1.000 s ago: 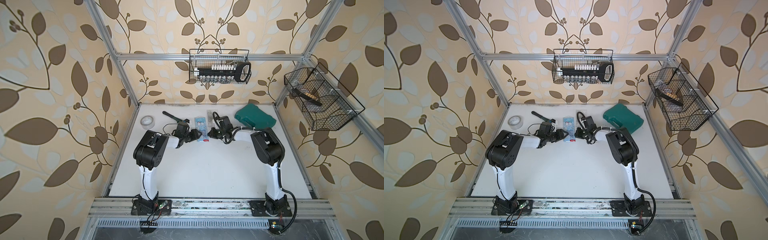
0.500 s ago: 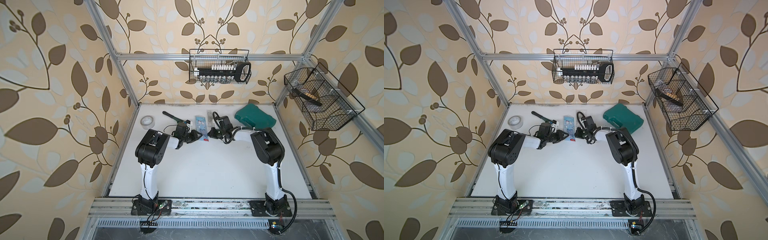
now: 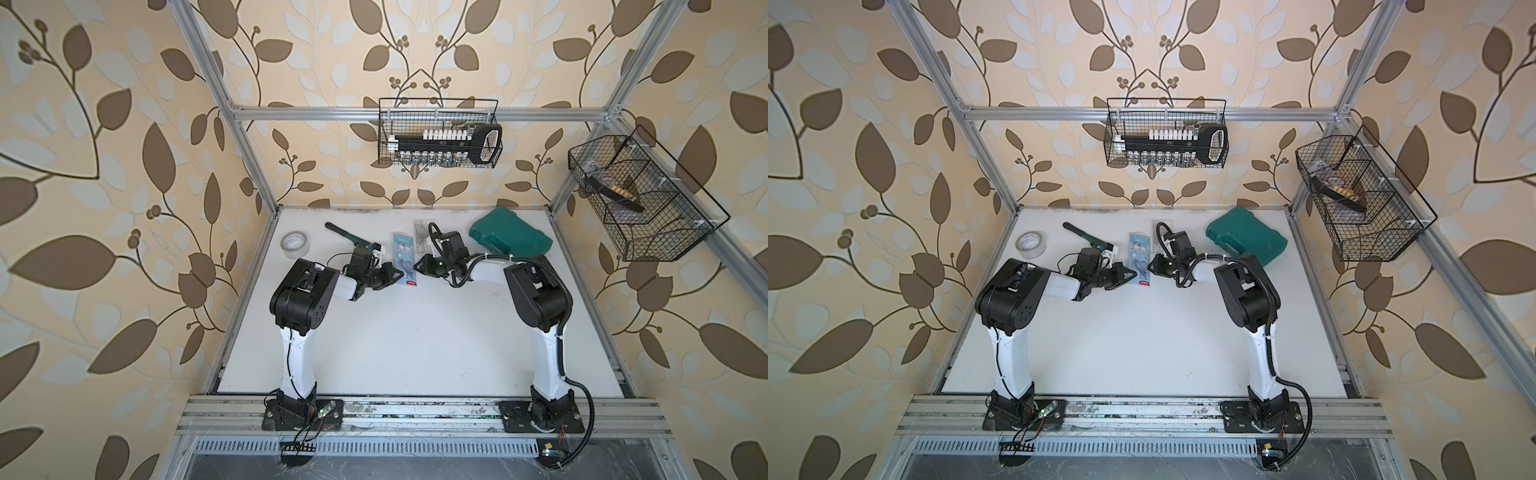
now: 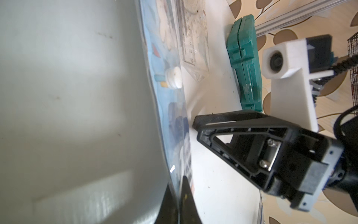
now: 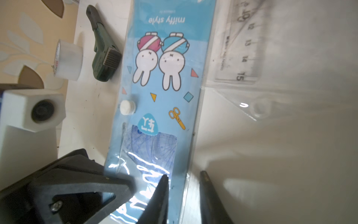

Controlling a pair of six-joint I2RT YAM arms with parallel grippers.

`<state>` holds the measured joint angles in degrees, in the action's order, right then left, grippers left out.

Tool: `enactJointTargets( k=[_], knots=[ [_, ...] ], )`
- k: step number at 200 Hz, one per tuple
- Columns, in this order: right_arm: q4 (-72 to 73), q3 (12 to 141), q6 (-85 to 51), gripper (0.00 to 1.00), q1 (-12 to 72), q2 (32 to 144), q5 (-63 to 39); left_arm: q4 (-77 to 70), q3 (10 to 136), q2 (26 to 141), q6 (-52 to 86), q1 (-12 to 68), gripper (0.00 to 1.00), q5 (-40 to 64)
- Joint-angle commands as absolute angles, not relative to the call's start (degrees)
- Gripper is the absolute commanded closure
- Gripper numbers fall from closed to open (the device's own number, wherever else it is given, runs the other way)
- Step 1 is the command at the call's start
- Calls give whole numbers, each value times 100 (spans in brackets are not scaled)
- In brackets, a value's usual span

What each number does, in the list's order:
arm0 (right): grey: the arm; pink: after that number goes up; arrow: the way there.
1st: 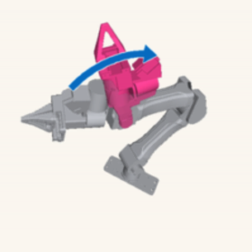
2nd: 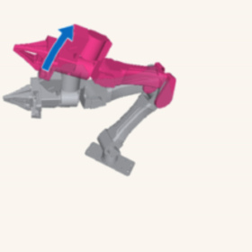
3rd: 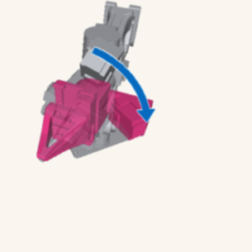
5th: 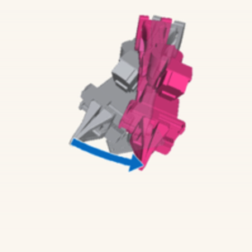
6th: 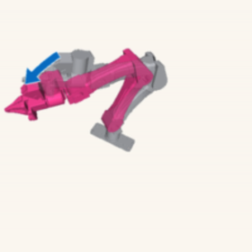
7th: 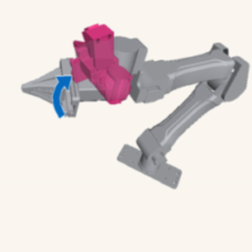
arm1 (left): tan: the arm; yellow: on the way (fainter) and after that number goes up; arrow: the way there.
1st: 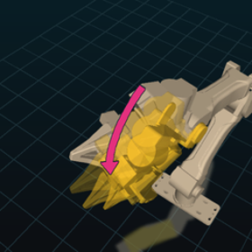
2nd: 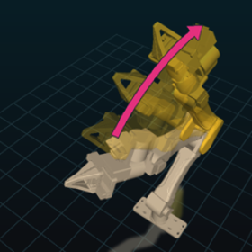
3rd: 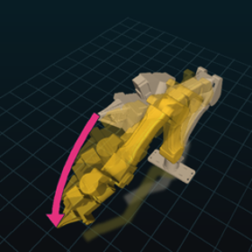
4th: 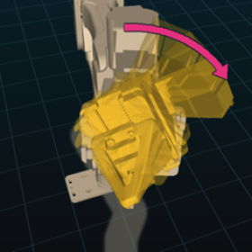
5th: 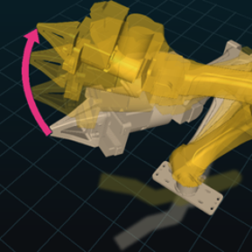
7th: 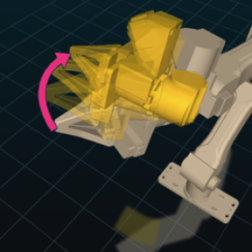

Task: Open the ruler set and take out the ruler
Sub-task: Pick up the ruler set bag from the center of the board.

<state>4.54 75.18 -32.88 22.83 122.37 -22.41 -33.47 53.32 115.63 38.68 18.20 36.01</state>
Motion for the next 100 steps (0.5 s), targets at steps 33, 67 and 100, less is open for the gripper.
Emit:
enactJointTargets(
  k=[33, 67, 100],
  knots=[
    [647, 6722, -3092, 36, 1983, 11484, -3073, -3307, 5068, 10568, 3211, 1705, 100, 4069],
    [1316, 6357, -3147, 27, 1974, 11098, -3939, -3918, 4848, 10342, 3613, 1688, 100, 4597],
    [2533, 5864, -3771, 25, 1967, 10737, -4501, -4552, 4561, 10116, 4026, 1679, 100, 4958]
  ],
)
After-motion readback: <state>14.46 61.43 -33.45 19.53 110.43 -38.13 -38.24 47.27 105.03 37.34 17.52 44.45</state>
